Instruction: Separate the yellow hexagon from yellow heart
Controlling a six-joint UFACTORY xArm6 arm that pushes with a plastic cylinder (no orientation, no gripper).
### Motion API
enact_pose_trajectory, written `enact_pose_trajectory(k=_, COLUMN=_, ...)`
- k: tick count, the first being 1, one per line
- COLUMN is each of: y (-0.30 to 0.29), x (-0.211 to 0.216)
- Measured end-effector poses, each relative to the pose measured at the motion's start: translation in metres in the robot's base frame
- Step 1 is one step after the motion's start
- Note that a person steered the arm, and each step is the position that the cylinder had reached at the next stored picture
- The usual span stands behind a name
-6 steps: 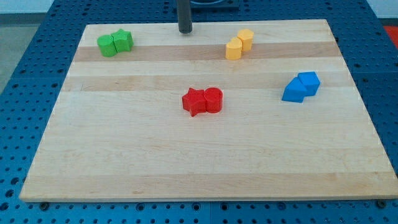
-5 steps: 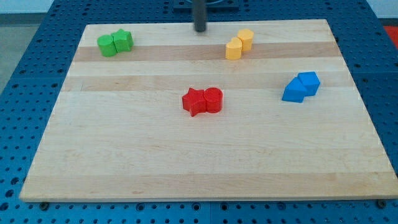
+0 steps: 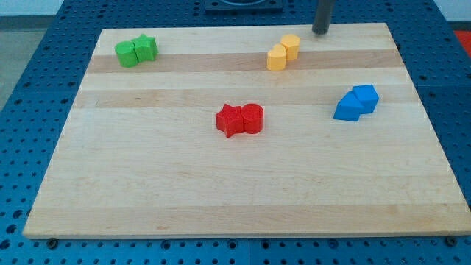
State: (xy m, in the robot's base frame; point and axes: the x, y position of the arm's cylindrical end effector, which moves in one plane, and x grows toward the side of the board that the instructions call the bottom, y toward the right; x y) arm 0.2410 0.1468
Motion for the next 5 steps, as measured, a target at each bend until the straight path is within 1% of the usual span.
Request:
enact_pose_trajectory(k=1, y=-0.01, x=0.024)
enact_pose_trajectory(k=2, y=-0.016, x=0.024)
enact_pose_trajectory(k=3, y=-0.057, x=0.024)
enact_pose_trajectory(k=5, y=-0.11, x=0.031)
